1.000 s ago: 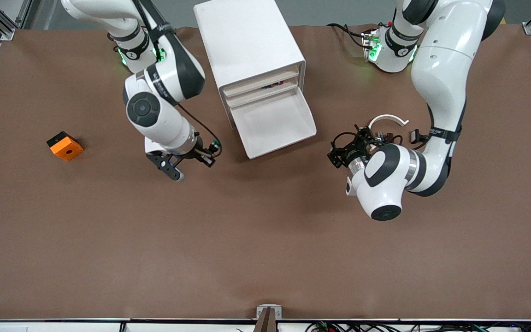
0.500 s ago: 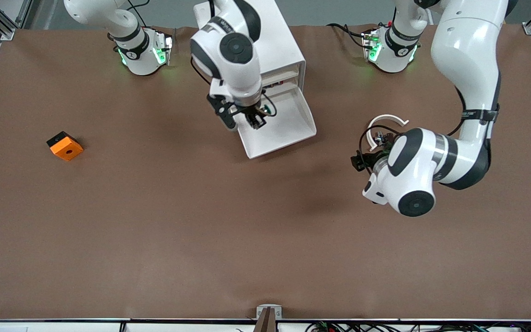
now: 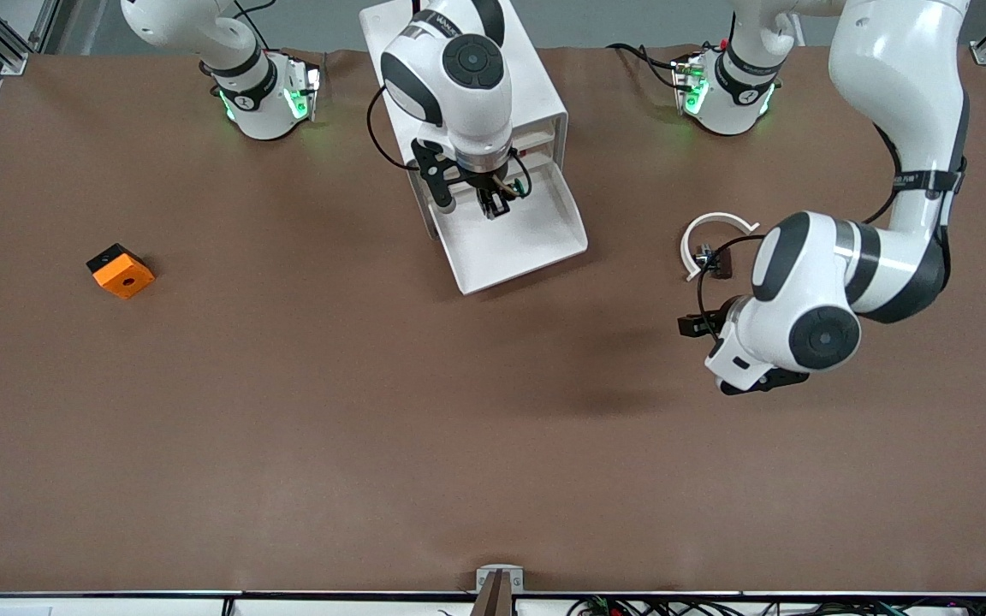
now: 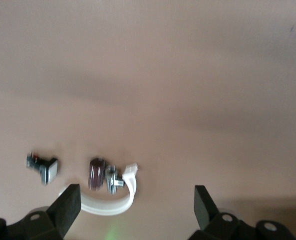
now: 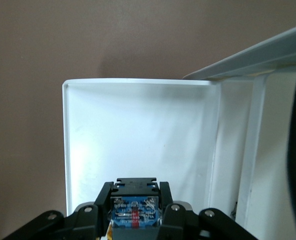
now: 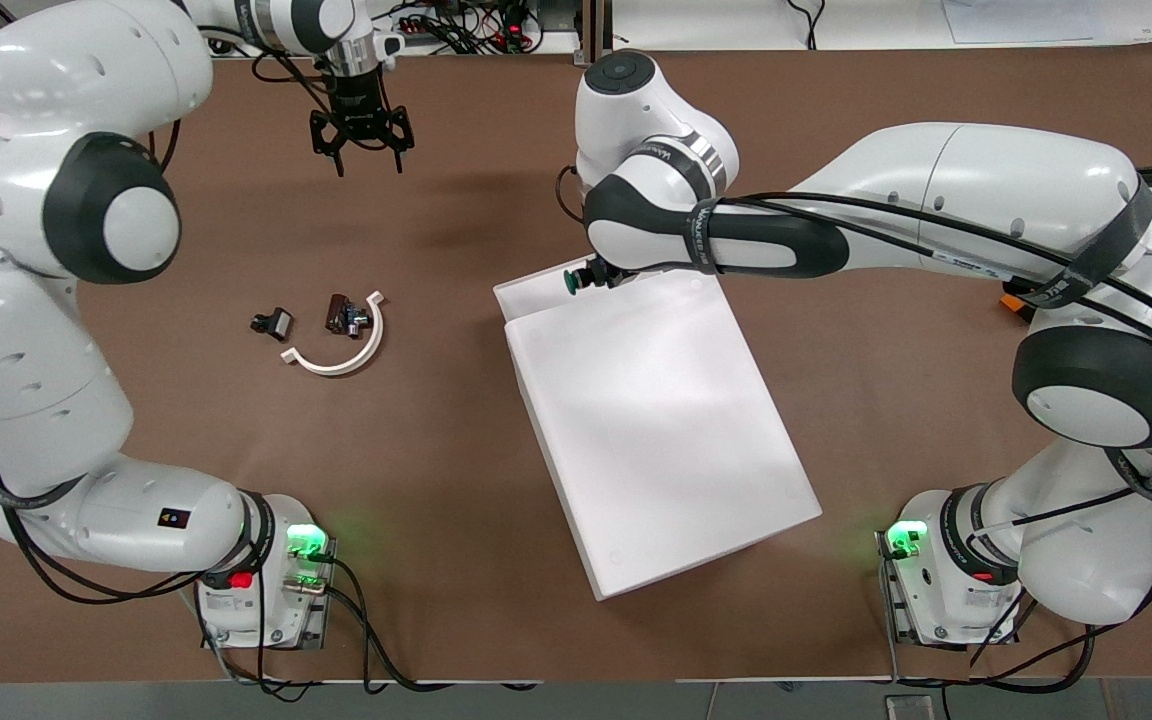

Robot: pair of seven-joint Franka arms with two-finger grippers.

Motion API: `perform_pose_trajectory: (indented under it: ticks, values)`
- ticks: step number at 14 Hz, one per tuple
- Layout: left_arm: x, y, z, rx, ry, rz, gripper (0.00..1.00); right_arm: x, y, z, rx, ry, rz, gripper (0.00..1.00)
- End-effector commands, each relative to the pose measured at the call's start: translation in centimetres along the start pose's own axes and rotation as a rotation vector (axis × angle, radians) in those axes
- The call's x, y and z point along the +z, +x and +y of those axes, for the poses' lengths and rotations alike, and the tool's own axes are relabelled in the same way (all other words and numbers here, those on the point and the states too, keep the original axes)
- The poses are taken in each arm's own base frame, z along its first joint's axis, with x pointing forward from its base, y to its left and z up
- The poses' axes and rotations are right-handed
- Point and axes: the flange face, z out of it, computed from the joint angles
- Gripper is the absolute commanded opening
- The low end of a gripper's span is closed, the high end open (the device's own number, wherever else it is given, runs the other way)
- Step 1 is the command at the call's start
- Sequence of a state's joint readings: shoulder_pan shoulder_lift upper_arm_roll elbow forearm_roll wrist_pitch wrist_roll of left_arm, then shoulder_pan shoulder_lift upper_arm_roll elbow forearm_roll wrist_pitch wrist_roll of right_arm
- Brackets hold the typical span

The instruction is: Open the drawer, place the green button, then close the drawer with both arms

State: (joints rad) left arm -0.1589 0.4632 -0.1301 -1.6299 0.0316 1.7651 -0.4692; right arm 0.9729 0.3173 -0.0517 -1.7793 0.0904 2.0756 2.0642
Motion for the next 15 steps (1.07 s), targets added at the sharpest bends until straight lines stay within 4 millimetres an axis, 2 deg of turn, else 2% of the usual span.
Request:
perform_pose_trajectory:
  ticks: [1, 3, 5, 9, 10, 12, 15]
  values:
    - [-0.5, -2.4, -3.8, 0.013, -0.010, 0.063, 1.00, 0.1, -1.1, -0.8, 0.036, 0.017, -0.006, 0.00]
    - [-1.9, -2.5, -5.9, 0.134, -0.001, 0.045, 1.00, 1.1, -1.5, -1.7, 0.035, 0.014, -0.002, 0.00]
    - [-3.5, -2.0, -9.9, 0.185, -0.016, 0.057, 1.00, 2.5, -2.1, -2.8, 0.035, 0.011, 0.004, 0.00]
    - [-7.4, -3.9, -11.3, 0.185, -0.021, 0.120, 1.00, 5.6, -3.2, -5.0, 0.042, 0.029, -0.011, 0.00]
    - [-7.9, -4.5, -11.5, 0.188, -0.019, 0.128, 1.00, 5.7, -3.5, -5.3, 0.041, 0.057, -0.027, 0.00]
    - [-9.5, -6.0, -11.9, 0.188, -0.018, 0.158, 1.00, 7.0, -3.7, -5.4, 0.042, 0.059, -0.027, 0.00]
    - [-11.9, -8.9, -12.5, 0.186, -0.012, 0.196, 1.00, 7.4, -4.7, -4.6, 0.023, 0.047, -0.019, 0.00]
